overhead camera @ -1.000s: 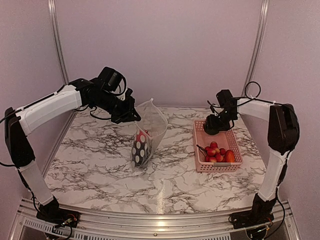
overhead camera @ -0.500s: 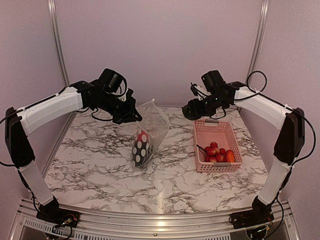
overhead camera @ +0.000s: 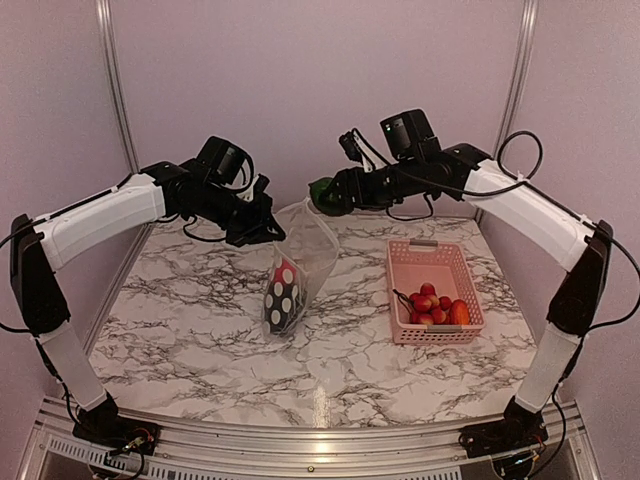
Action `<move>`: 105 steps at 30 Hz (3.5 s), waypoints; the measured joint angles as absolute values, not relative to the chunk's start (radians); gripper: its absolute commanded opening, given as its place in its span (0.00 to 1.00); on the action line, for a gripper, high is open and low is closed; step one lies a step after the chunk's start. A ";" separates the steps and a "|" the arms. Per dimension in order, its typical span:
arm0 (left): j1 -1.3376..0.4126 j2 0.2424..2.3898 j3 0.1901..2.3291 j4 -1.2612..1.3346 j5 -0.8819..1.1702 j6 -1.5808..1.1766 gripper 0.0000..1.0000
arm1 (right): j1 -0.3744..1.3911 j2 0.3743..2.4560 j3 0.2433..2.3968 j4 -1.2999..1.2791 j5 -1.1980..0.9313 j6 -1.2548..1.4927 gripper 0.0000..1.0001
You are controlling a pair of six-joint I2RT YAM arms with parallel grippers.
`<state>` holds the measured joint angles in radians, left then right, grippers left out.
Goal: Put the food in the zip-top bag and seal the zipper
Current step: Place the fake fruit in the zipper food storage bag, then pick up the fake fruit from the bin.
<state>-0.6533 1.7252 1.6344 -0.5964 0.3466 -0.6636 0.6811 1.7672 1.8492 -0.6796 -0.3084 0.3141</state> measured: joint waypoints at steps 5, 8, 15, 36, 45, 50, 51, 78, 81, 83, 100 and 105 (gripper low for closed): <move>-0.653 1.725 1.634 -0.587 0.364 -0.665 0.00 | 0.743 1.785 1.851 -0.672 -0.378 0.297 0.57; -0.653 1.725 1.634 -0.582 0.366 -0.666 0.00 | 0.760 1.795 1.851 -0.672 -0.415 0.295 0.57; -0.651 1.719 1.629 -0.571 0.347 -0.671 0.00 | 0.766 1.795 1.815 -0.665 -0.448 0.295 0.58; -0.645 1.688 1.590 -0.542 0.332 -0.698 0.00 | 0.775 1.795 1.806 -0.706 -0.470 0.290 0.84; -0.631 1.688 1.590 -0.541 0.333 -0.698 0.00 | 0.775 1.795 1.935 -0.770 -0.429 0.259 0.81; -0.626 1.688 1.590 -0.534 0.341 -0.698 0.00 | 0.764 1.781 1.948 -0.790 -0.357 0.237 0.75; -0.625 1.688 1.590 -0.533 0.343 -0.698 0.00 | 0.758 1.773 1.938 -0.793 -0.341 0.235 0.74; -0.620 1.731 1.591 -0.503 0.418 -0.693 0.00 | 0.513 1.460 1.303 -0.948 -0.052 0.152 0.57; -0.620 1.734 1.591 -0.500 0.421 -0.693 0.00 | 0.515 1.482 1.292 -0.940 -0.038 0.127 0.57; -0.620 1.735 1.591 -0.500 0.421 -0.693 0.00 | 0.521 1.509 1.292 -0.933 -0.019 0.107 0.57; -0.620 1.735 1.591 -0.498 0.421 -0.695 0.00 | 0.579 1.737 1.346 -0.904 0.129 -0.010 0.57; -0.620 1.735 1.591 -0.498 0.421 -0.696 0.00 | 0.579 1.784 1.367 -0.890 0.165 -0.028 0.51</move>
<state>-0.6197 1.7348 1.5909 -0.4984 0.4213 -0.6956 0.5789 1.7844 1.3674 -0.8898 0.1654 -0.0277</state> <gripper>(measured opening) 0.009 0.544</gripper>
